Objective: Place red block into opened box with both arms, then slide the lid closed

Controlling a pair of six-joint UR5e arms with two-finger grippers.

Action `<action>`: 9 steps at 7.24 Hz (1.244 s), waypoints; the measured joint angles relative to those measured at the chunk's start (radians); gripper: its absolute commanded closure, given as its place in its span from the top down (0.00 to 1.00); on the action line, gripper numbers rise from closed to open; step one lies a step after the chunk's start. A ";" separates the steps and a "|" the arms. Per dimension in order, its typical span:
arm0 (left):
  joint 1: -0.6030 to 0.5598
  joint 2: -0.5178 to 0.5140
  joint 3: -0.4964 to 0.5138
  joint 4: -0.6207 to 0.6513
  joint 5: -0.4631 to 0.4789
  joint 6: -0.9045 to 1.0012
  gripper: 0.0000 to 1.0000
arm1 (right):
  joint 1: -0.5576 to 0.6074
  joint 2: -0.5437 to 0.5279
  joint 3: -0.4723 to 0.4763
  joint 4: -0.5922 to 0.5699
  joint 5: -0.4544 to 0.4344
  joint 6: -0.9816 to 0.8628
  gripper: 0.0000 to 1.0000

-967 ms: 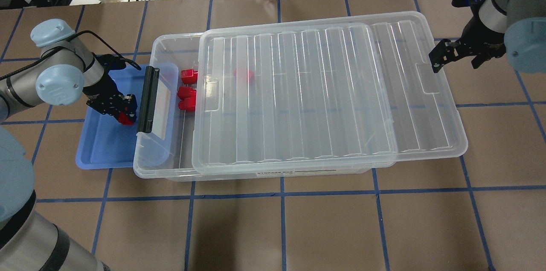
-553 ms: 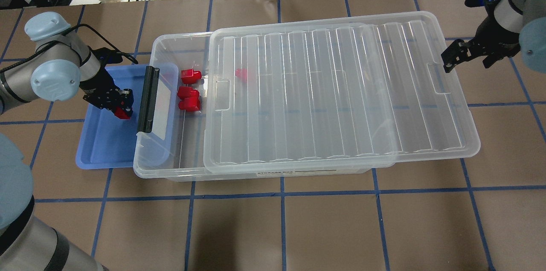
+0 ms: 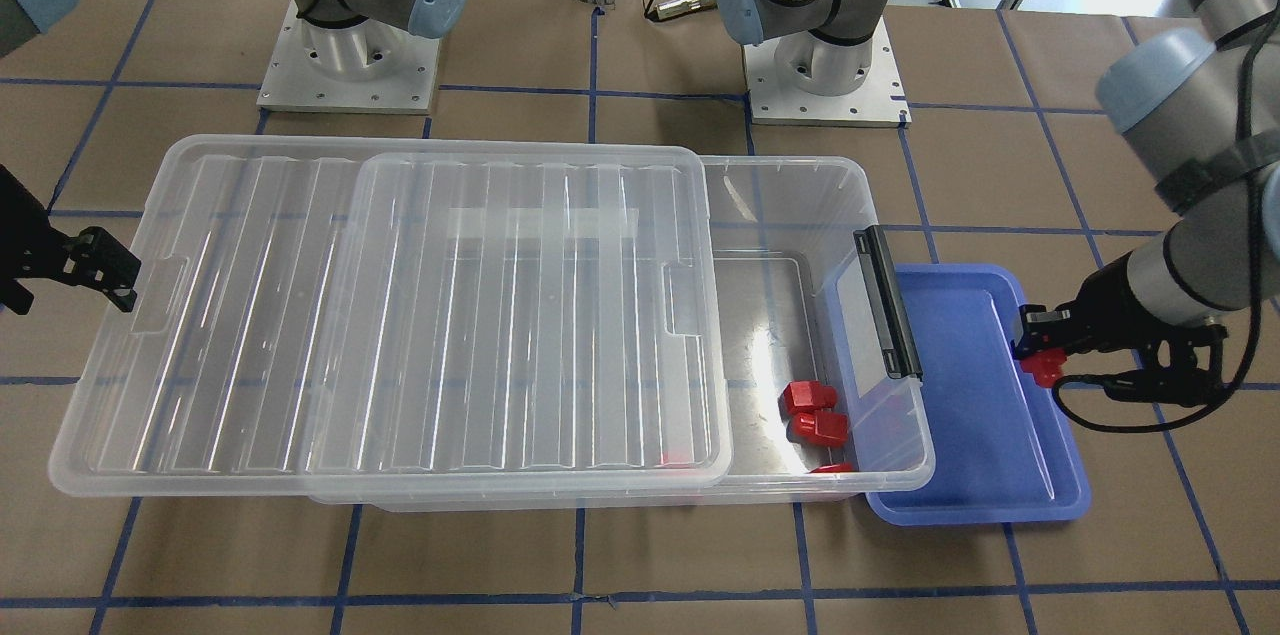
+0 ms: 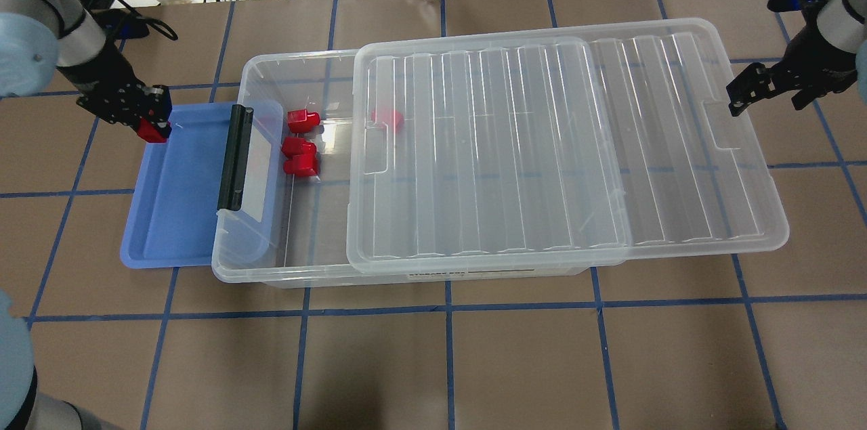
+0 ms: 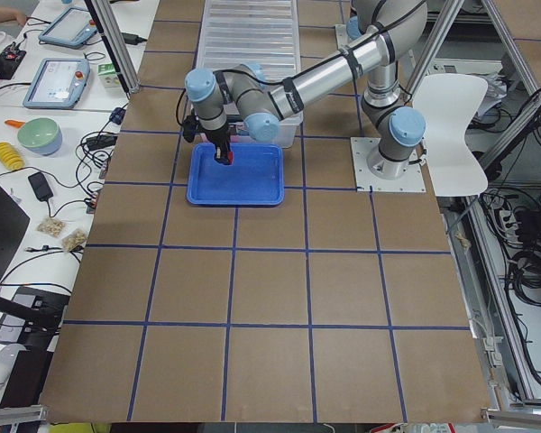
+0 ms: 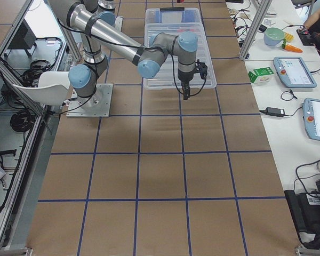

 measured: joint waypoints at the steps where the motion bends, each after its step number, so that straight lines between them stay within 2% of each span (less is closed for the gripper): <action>1: -0.028 0.023 0.074 -0.095 -0.004 -0.052 0.00 | -0.010 0.000 0.000 -0.001 -0.001 -0.008 1.00; 3: -0.151 0.049 0.133 -0.161 -0.011 -0.219 0.00 | -0.036 -0.001 0.000 -0.001 0.000 -0.020 1.00; 5: -0.279 0.042 0.122 -0.163 -0.025 -0.383 0.00 | -0.049 -0.002 0.001 0.000 0.001 -0.023 1.00; 9: -0.359 0.029 -0.062 0.005 -0.046 -0.468 0.00 | -0.047 -0.006 -0.002 0.001 0.002 -0.019 1.00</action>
